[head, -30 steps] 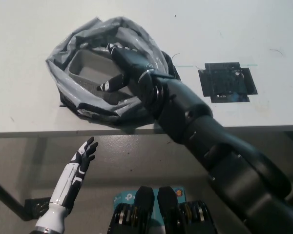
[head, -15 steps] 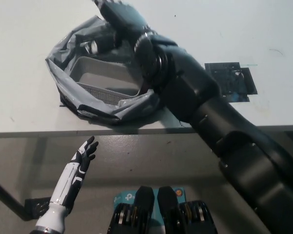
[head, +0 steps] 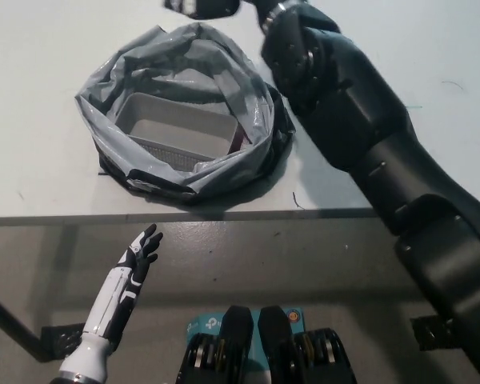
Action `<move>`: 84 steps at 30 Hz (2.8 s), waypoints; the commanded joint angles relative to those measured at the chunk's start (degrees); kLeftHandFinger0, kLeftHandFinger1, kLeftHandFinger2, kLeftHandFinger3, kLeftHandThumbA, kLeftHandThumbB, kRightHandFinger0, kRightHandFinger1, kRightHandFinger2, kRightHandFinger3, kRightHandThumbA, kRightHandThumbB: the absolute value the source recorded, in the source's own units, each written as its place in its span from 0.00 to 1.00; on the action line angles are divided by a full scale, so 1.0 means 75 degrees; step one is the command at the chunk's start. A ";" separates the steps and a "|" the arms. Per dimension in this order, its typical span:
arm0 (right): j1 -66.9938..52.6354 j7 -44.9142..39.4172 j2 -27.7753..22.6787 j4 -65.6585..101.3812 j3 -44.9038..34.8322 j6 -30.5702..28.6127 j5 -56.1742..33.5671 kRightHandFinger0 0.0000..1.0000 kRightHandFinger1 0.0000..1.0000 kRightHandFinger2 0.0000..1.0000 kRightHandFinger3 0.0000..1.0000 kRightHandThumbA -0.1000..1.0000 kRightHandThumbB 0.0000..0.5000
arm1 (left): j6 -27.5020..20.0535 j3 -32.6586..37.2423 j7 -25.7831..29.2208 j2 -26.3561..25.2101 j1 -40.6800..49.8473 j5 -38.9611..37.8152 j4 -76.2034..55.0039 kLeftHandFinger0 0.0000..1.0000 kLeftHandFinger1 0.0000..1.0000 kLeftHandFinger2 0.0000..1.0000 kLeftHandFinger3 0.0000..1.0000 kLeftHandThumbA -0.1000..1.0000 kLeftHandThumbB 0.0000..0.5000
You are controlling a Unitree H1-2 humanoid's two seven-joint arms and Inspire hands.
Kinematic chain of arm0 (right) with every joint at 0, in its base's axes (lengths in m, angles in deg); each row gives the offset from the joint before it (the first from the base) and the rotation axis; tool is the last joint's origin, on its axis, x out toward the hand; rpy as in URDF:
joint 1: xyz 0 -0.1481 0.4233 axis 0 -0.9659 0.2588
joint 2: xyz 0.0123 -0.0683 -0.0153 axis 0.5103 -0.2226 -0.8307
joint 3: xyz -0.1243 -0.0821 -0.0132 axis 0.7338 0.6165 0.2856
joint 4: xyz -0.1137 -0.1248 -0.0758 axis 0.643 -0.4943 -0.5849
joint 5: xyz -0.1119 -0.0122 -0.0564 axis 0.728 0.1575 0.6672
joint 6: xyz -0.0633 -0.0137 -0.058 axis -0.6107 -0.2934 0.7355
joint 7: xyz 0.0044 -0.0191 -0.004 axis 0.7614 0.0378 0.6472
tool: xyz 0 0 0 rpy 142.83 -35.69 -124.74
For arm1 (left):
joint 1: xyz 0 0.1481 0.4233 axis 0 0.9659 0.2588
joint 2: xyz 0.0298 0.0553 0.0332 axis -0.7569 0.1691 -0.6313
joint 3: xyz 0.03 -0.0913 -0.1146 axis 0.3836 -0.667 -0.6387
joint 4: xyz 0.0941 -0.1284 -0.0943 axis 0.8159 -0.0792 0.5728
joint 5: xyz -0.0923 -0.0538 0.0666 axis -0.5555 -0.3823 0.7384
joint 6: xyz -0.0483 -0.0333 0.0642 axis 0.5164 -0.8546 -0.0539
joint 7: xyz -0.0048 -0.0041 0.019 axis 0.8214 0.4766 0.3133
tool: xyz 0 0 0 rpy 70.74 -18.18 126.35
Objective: Use the right hand to pick up a small rectangular container and put it into a plastic bag and lift the bag
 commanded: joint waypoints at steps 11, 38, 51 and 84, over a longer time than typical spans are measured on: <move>-0.0054 0.0262 -0.0381 -0.1185 -0.0042 0.0244 -0.0068 1.00 1.00 1.00 1.00 0.92 1.00 | -0.0326 0.0052 -0.0083 -0.0098 -0.0082 0.0010 -0.0150 1.00 1.00 1.00 1.00 1.00 0.45; -0.0204 -0.0107 0.0057 -0.0201 -0.1446 0.0530 -0.1489 1.00 1.00 1.00 1.00 0.97 0.87 | -0.0064 0.0113 -0.0086 -0.0122 -0.0048 0.0049 -0.0264 1.00 1.00 1.00 1.00 0.94 0.47; -0.0233 -0.0312 -0.0035 0.0987 -0.1650 0.1018 -0.1472 1.00 1.00 1.00 1.00 1.00 0.76 | -0.0131 0.0163 -0.0091 -0.0162 -0.0037 0.0136 -0.0257 1.00 1.00 1.00 1.00 0.91 0.46; -0.0660 -0.0211 0.0414 -0.0779 -0.0602 0.0702 -0.1175 1.00 1.00 1.00 1.00 1.00 0.83 | -0.0050 0.0213 -0.0118 -0.0207 -0.0122 0.0204 -0.0366 1.00 1.00 1.00 1.00 0.90 0.47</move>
